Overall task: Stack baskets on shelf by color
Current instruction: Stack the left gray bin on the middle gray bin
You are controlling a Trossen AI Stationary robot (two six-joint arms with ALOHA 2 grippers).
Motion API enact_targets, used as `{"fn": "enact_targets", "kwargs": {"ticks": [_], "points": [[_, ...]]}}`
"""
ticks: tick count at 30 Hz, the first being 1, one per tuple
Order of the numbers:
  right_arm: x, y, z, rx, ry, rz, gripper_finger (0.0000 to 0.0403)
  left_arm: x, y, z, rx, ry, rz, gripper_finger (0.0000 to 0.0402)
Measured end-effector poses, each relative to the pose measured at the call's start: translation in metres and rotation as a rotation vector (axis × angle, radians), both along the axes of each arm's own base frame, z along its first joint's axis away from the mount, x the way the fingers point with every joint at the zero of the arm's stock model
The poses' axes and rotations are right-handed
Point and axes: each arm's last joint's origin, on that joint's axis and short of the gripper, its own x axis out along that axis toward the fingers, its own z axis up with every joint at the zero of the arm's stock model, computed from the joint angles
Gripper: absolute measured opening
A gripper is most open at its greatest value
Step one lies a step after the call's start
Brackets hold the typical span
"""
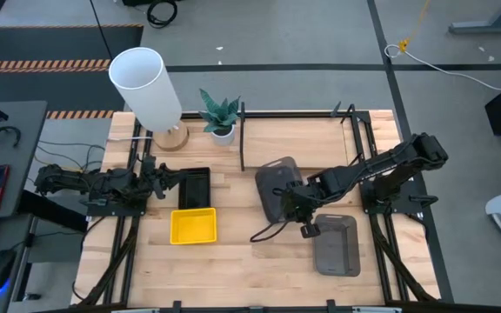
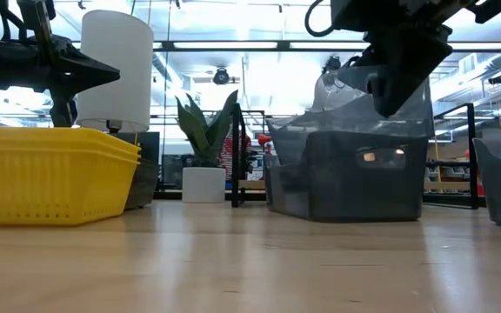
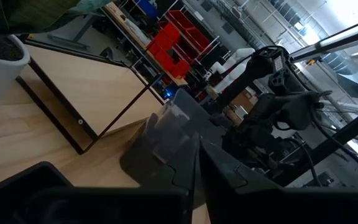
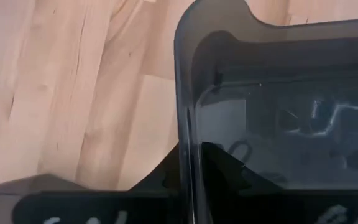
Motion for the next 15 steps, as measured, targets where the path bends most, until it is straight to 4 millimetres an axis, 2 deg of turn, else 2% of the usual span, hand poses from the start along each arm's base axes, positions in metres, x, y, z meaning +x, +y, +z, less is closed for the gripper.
{"fn": "enact_targets", "kwargs": {"ticks": [15], "points": [[0.0023,0.0006,0.0009,0.018,-0.020,-0.030,0.0097,0.0000,0.0000,0.0001,0.000,-0.001,0.000,0.0028]]}}
